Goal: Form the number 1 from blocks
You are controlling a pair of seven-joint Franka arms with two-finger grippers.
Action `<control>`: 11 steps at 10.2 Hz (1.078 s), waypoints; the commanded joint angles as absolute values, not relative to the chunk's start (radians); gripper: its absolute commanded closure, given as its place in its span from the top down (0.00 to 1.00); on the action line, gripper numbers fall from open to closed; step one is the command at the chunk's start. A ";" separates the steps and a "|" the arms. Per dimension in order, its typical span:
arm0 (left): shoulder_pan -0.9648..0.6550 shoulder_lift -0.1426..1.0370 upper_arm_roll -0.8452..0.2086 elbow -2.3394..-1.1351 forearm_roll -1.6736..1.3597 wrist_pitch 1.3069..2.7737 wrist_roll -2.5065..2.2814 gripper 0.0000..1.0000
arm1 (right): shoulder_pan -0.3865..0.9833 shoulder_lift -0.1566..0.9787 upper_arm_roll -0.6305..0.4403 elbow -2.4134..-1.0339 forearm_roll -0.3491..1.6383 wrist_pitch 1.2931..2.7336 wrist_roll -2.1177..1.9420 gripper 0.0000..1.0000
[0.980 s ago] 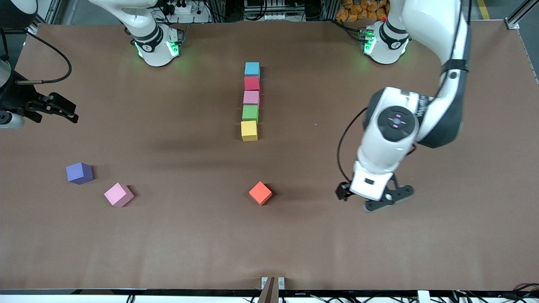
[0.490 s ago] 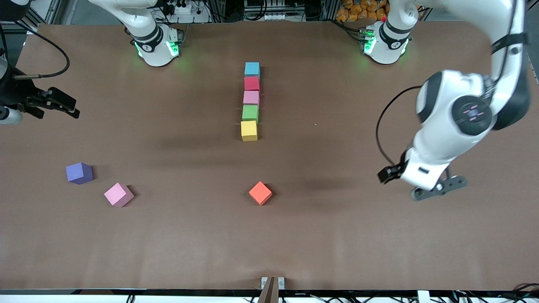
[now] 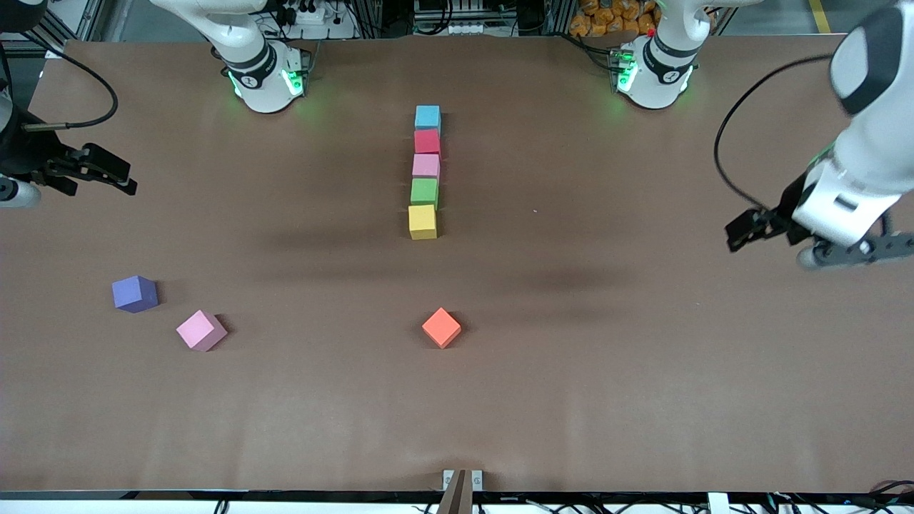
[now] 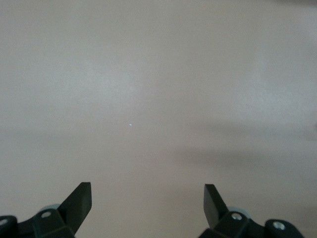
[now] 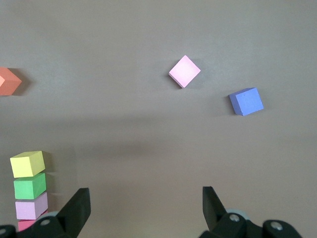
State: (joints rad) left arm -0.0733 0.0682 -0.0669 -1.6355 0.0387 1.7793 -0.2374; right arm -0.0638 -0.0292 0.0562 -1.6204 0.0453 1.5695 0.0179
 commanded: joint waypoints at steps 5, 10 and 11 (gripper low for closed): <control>-0.129 0.000 -0.049 -1.522 0.014 1.626 -0.048 1.00 | -0.071 -0.029 0.052 -1.588 0.054 1.552 0.003 1.00; -0.123 0.020 -0.052 -1.456 0.000 1.537 -0.021 1.00 | -0.055 -0.018 0.051 -1.591 0.020 1.568 0.005 1.00; -0.120 0.018 -0.052 -1.456 -0.005 1.528 -0.021 1.00 | -0.055 -0.015 0.051 -1.591 0.020 1.584 0.003 1.00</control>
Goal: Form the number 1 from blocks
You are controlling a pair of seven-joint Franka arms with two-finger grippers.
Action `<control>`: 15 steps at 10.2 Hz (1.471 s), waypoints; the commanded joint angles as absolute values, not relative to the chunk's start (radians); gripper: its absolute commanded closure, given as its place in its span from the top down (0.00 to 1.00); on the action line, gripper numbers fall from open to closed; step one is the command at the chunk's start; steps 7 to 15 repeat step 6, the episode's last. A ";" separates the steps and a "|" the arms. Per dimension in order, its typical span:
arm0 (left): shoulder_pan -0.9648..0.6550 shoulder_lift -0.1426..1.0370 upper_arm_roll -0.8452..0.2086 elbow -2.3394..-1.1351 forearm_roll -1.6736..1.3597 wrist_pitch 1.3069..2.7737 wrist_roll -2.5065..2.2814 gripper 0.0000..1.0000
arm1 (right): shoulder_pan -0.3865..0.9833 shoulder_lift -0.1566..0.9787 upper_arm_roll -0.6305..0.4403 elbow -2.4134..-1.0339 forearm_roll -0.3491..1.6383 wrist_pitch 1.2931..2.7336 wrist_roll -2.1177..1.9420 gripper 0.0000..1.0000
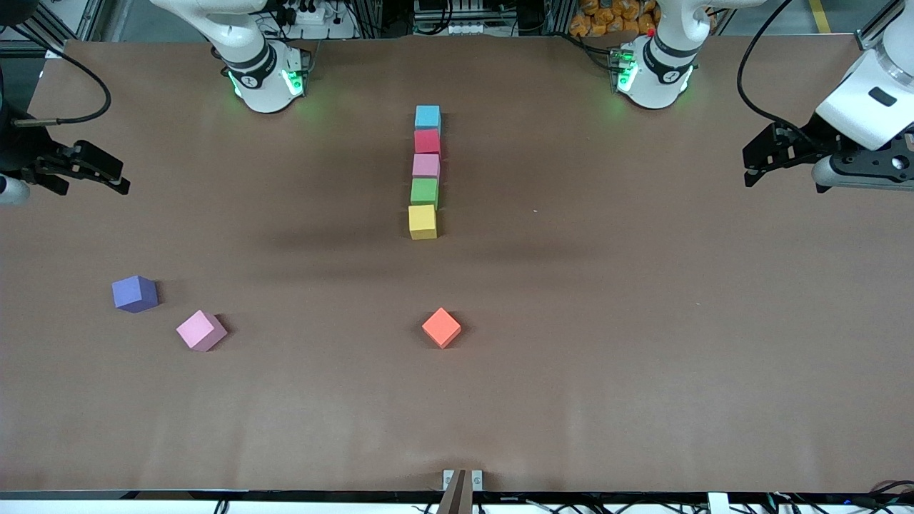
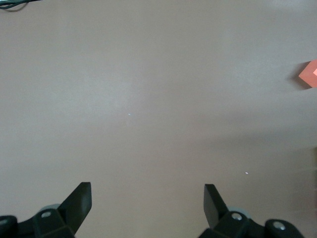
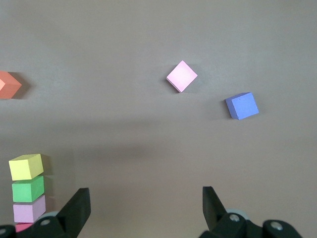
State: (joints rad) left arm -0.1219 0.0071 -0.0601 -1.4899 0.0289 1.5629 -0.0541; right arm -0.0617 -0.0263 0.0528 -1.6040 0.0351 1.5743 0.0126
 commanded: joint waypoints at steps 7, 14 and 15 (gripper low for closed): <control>-0.110 0.014 -0.049 -1.459 -0.008 1.502 -0.015 1.00 | -0.075 -0.012 0.048 -1.591 0.015 1.600 0.005 1.00; -0.110 0.014 -0.049 -1.459 -0.008 1.502 -0.015 1.00 | -0.075 -0.012 0.048 -1.591 0.015 1.600 0.005 1.00; -0.110 0.014 -0.049 -1.459 -0.008 1.502 -0.015 1.00 | -0.075 -0.012 0.048 -1.591 0.015 1.600 0.005 1.00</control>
